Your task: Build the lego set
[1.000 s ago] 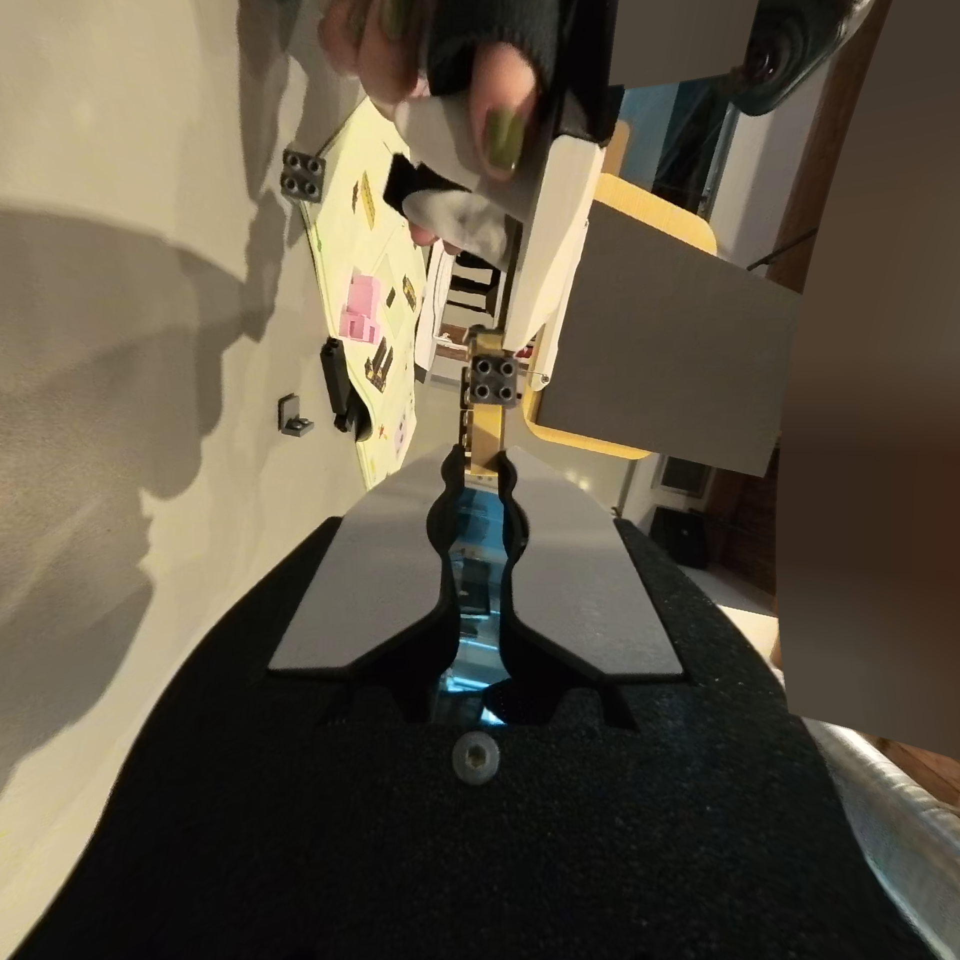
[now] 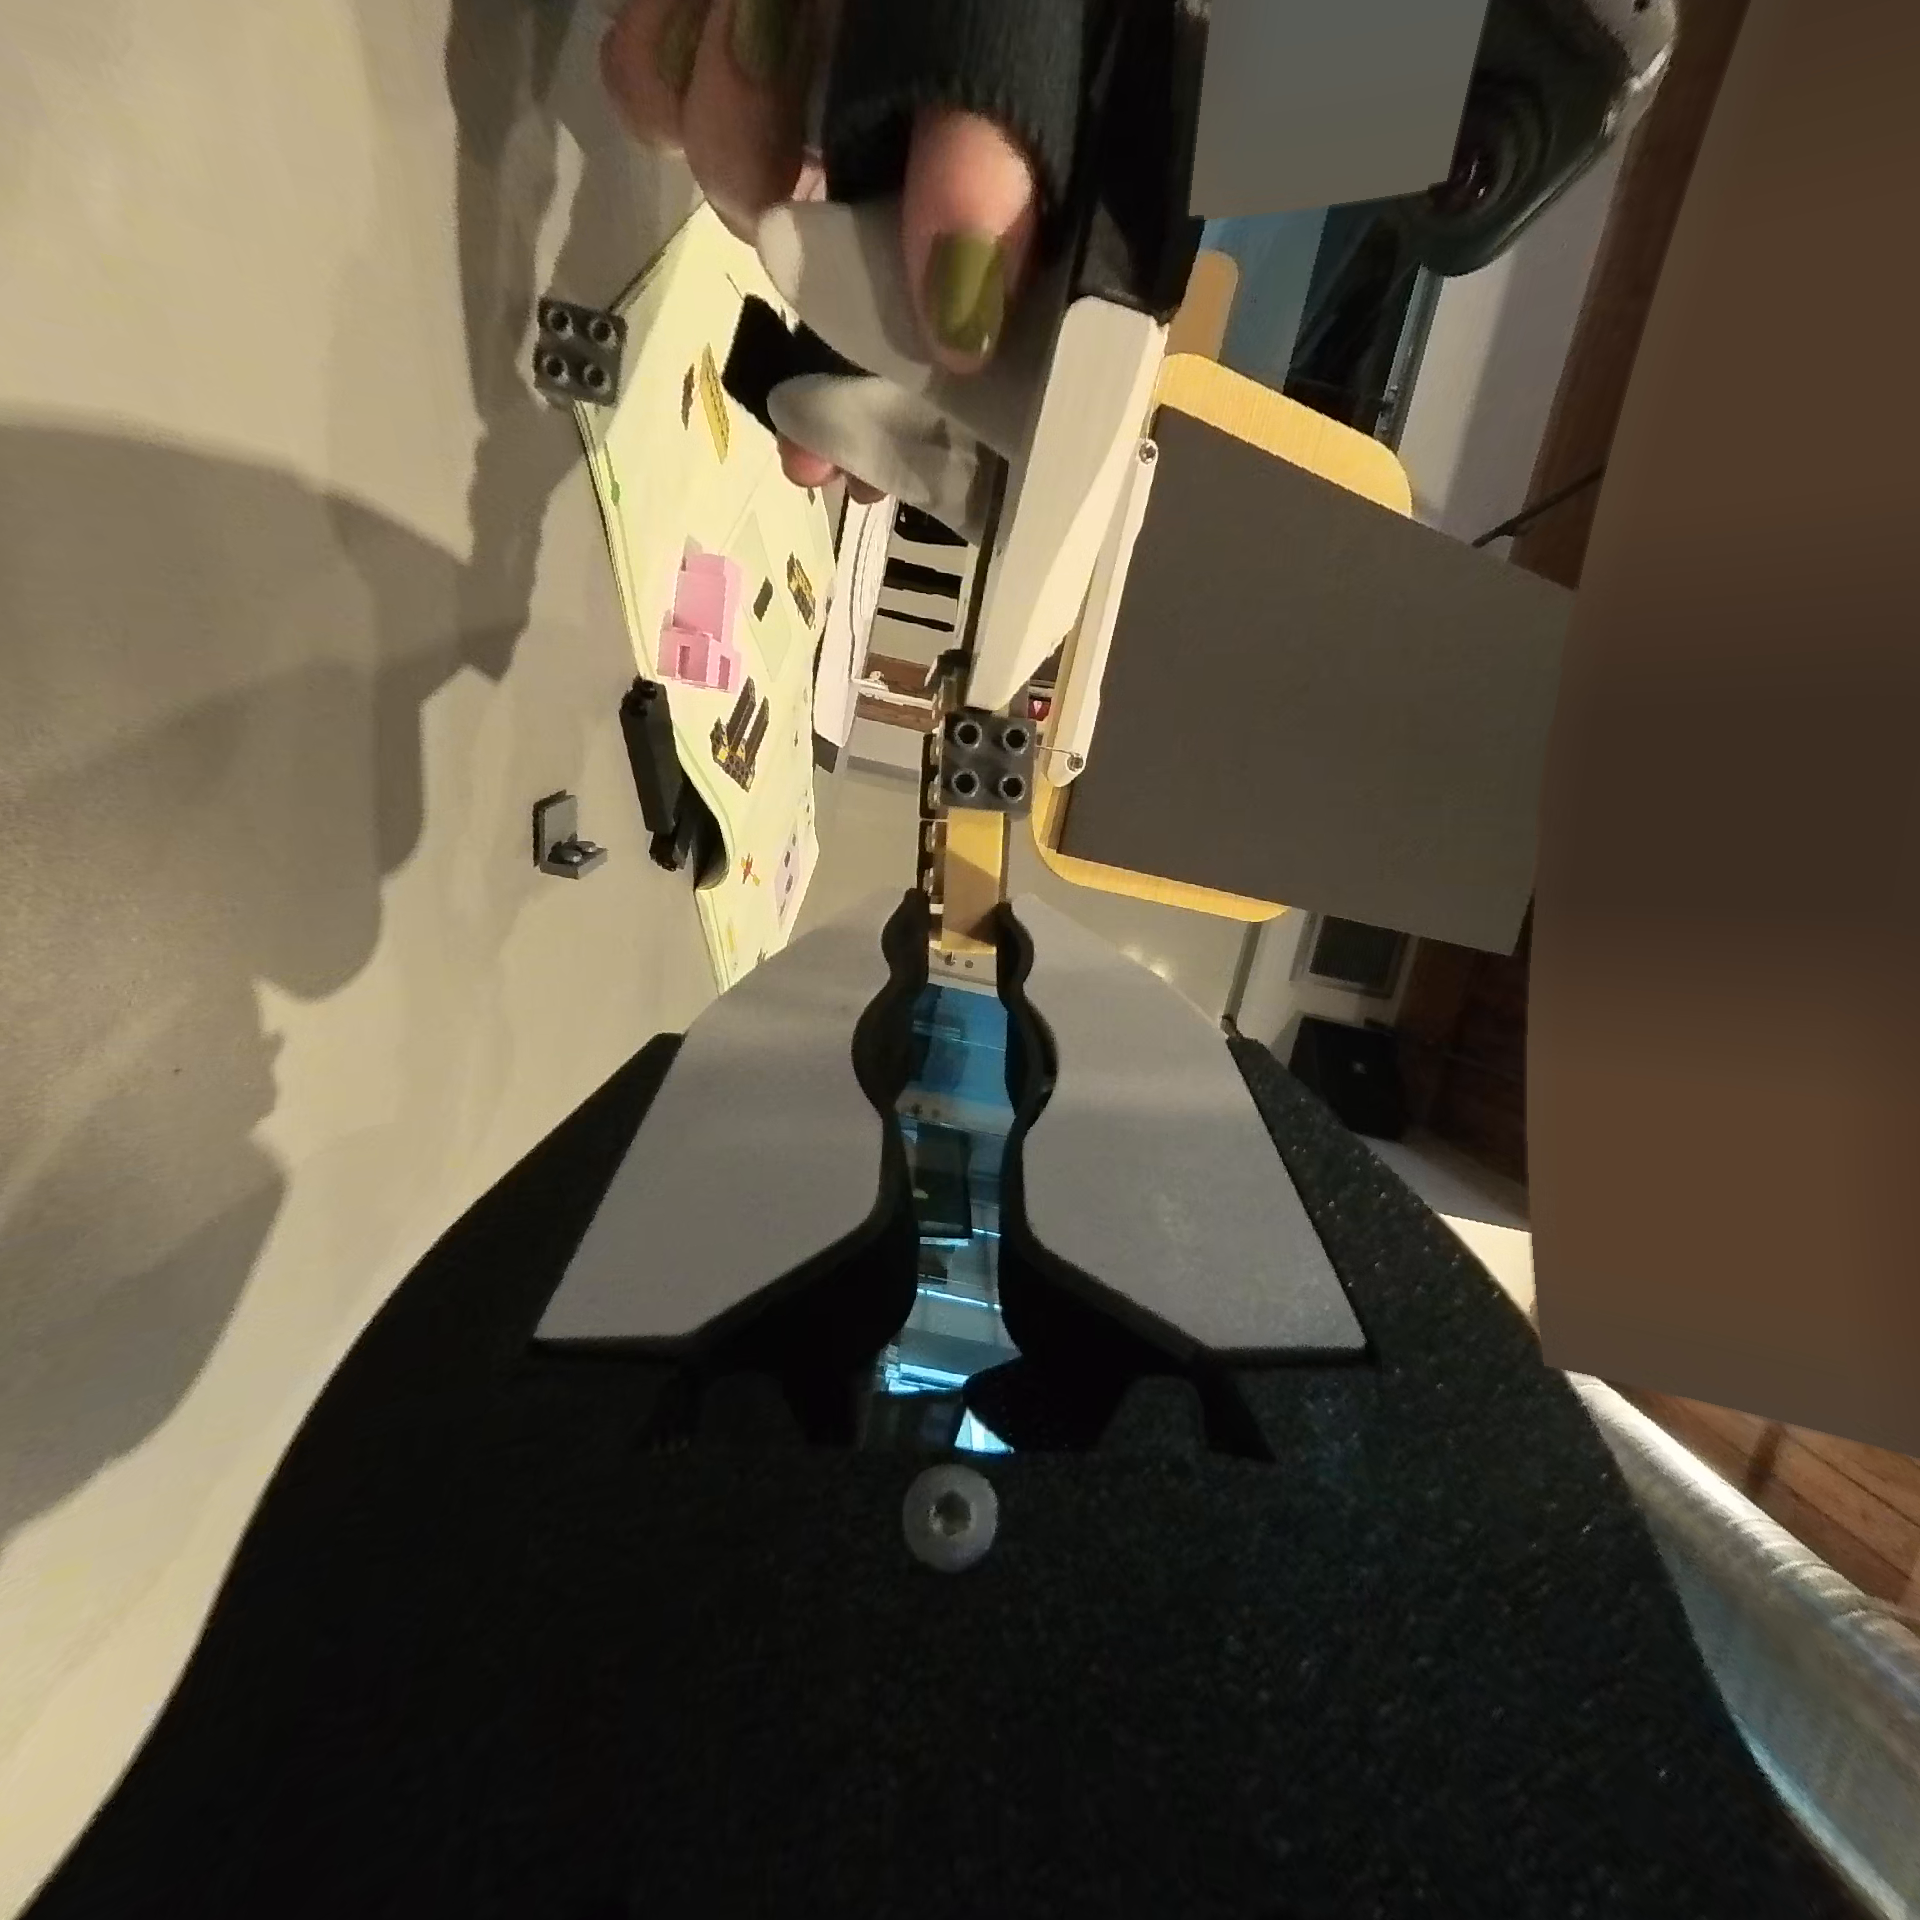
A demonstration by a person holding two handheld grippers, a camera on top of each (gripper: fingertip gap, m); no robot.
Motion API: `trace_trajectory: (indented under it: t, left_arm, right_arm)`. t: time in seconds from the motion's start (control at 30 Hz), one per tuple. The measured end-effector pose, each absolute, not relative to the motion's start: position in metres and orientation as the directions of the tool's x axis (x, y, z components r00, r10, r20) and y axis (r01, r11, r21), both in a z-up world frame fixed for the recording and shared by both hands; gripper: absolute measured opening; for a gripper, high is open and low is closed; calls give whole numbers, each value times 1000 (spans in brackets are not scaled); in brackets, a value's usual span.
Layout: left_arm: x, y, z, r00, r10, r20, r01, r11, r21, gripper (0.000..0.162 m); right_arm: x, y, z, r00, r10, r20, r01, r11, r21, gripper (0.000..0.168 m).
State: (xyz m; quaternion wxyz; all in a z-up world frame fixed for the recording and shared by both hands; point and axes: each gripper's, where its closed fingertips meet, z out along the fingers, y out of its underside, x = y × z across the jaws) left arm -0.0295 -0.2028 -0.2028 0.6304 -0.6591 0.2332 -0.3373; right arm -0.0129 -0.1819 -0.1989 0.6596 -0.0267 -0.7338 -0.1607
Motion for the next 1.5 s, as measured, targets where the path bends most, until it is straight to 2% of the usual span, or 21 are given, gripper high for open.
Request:
trace_trajectory:
  t: [1.4, 1.5]
  left_arm:
    - [-26, -209, -200, 600, -779, 181, 153, -110, -982, 16]
    - [-28, -209, -198, 608, -774, 175, 161, -95, -982, 21]
  right_arm:
    - [-4, -187, -197, -86, -234, 968, 217, 944, 247, 12]
    - [-4, -188, -198, -83, -239, 967, 215, 944, 252, 12]
